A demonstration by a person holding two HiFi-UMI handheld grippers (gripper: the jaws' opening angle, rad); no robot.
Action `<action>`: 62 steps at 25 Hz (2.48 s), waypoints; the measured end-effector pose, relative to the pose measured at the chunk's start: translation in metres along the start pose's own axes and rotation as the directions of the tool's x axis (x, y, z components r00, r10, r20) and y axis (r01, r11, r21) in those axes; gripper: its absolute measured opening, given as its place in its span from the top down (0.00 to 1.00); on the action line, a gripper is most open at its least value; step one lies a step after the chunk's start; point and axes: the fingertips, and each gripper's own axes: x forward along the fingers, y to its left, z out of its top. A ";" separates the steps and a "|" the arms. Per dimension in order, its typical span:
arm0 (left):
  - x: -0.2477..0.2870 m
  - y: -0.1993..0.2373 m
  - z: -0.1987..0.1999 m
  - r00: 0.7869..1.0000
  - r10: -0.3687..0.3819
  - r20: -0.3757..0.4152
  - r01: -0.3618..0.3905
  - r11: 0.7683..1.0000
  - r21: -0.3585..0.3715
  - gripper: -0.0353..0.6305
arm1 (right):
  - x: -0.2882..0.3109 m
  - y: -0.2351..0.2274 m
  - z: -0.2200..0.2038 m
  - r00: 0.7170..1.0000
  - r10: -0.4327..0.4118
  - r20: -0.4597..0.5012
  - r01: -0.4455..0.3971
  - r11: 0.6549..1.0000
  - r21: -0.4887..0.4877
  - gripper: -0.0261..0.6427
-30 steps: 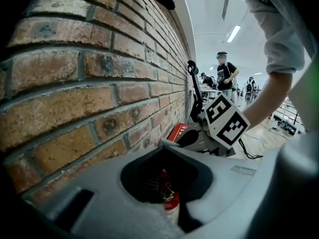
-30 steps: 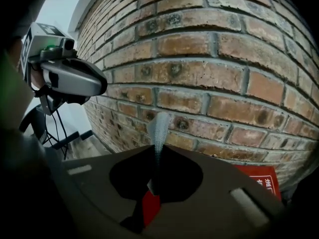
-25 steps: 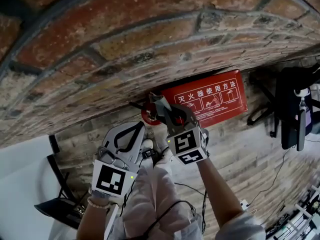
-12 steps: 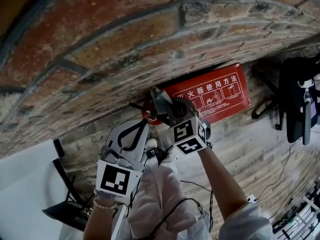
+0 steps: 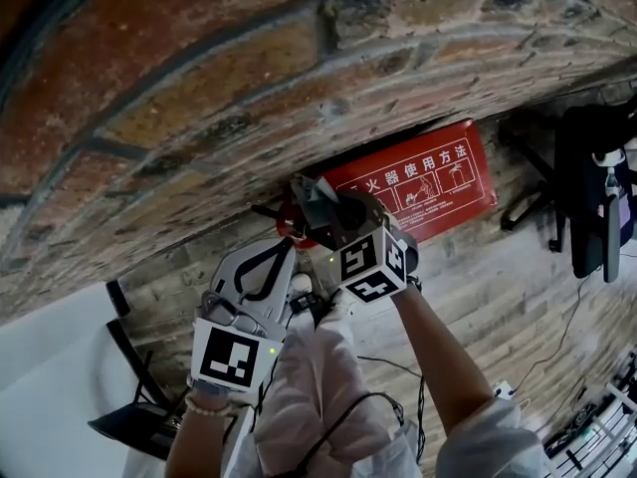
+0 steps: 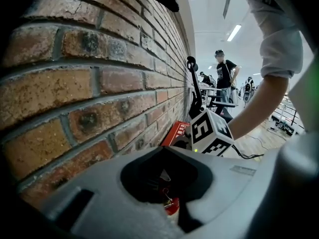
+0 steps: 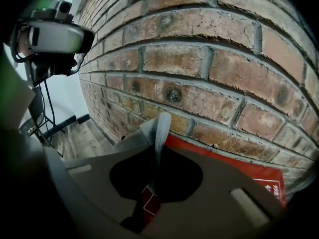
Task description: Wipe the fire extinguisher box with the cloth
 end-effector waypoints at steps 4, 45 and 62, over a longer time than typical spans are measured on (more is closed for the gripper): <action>0.005 -0.003 0.002 1.000 -0.011 -0.001 0.011 1.000 0.008 0.95 | -0.001 -0.006 -0.003 1.000 -0.006 0.000 0.006 1.000 0.000 0.93; 0.039 -0.029 0.008 0.997 -0.074 0.008 0.074 0.997 0.027 0.95 | -0.045 -0.122 -0.063 0.976 -0.209 -0.065 0.210 0.978 0.009 0.93; 0.046 -0.033 0.008 0.997 -0.079 0.000 0.079 0.996 0.029 0.95 | -0.081 -0.203 -0.108 0.920 -0.366 -0.142 0.380 0.921 0.089 0.93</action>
